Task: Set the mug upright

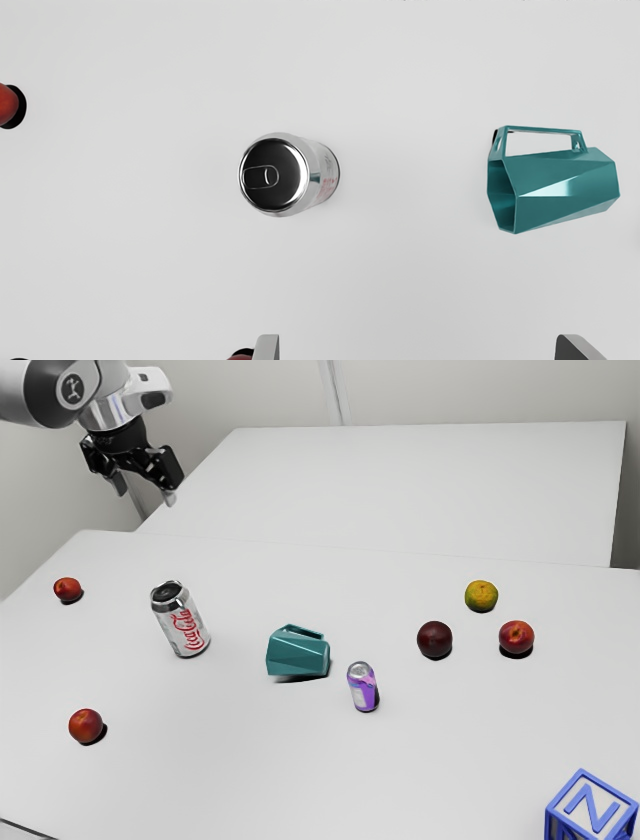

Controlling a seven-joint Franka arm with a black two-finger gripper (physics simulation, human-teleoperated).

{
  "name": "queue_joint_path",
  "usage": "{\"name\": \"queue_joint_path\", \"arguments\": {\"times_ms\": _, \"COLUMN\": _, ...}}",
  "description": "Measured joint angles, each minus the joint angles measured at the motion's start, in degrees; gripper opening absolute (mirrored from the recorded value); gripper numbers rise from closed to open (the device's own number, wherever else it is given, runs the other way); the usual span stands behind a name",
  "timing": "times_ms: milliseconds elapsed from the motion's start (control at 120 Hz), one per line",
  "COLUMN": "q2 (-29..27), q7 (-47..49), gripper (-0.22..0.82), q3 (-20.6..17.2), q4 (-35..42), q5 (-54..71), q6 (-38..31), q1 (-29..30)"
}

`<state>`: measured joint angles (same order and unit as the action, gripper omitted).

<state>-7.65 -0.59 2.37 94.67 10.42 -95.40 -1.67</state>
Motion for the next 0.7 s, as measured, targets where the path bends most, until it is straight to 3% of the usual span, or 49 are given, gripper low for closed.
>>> {"name": "queue_joint_path", "arguments": {"times_ms": 350, "q2": 0.55, "q7": 1.07, "gripper": 0.6, "q3": -0.16, "q4": 3.39, "q5": -1.29, "q6": -1.41, "q1": 0.03}}
{"name": "queue_joint_path", "arguments": {"times_ms": 700, "q2": 0.68, "q7": 1.74, "gripper": 0.6, "q3": 1.77, "q4": 18.14, "q5": -24.97, "q6": -2.39, "q1": 0.7}}
